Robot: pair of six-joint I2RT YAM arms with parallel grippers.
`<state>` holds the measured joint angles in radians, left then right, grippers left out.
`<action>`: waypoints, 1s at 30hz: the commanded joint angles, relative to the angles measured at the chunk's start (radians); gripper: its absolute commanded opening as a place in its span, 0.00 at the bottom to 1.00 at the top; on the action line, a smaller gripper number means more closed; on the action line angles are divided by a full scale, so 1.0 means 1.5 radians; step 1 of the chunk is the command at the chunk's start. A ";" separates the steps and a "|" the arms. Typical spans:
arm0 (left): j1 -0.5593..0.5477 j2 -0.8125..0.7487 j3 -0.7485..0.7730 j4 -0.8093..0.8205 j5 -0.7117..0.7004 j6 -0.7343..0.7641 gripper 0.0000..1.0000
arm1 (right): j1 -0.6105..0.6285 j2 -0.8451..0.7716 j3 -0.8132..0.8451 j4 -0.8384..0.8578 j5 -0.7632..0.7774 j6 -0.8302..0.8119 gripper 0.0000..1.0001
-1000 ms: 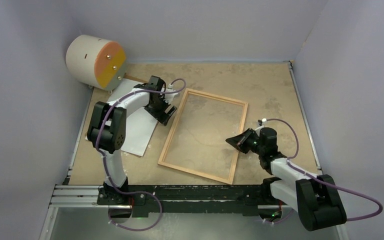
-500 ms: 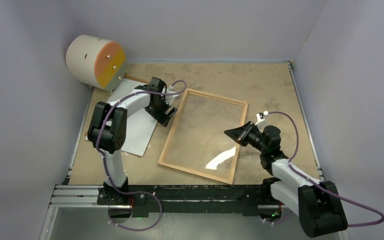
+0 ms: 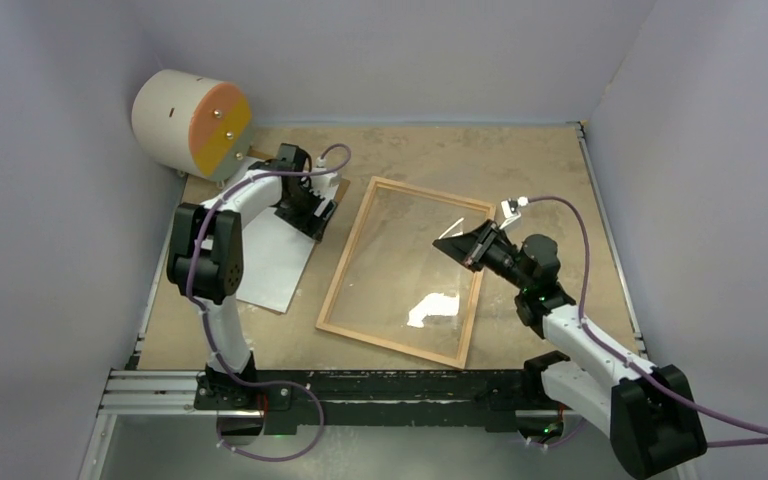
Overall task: Put the photo into the frame
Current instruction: Place the photo frame item in the photo frame.
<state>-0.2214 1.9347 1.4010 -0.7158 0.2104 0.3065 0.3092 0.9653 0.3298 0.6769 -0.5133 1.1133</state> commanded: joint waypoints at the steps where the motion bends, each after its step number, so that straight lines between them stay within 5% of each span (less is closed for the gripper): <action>1: 0.006 -0.029 0.023 -0.010 0.025 -0.002 0.76 | 0.019 -0.016 0.060 -0.010 0.026 -0.034 0.00; 15: 0.010 -0.032 0.008 -0.006 0.032 0.001 0.77 | 0.024 0.022 0.028 -0.084 0.071 -0.119 0.00; 30: 0.008 -0.027 -0.017 -0.010 0.067 0.001 0.76 | 0.064 0.008 0.116 -0.166 0.050 -0.189 0.00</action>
<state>-0.2104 1.9335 1.3884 -0.7246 0.2626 0.3069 0.3599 0.9920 0.4068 0.4393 -0.4278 0.8810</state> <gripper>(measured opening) 0.765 0.005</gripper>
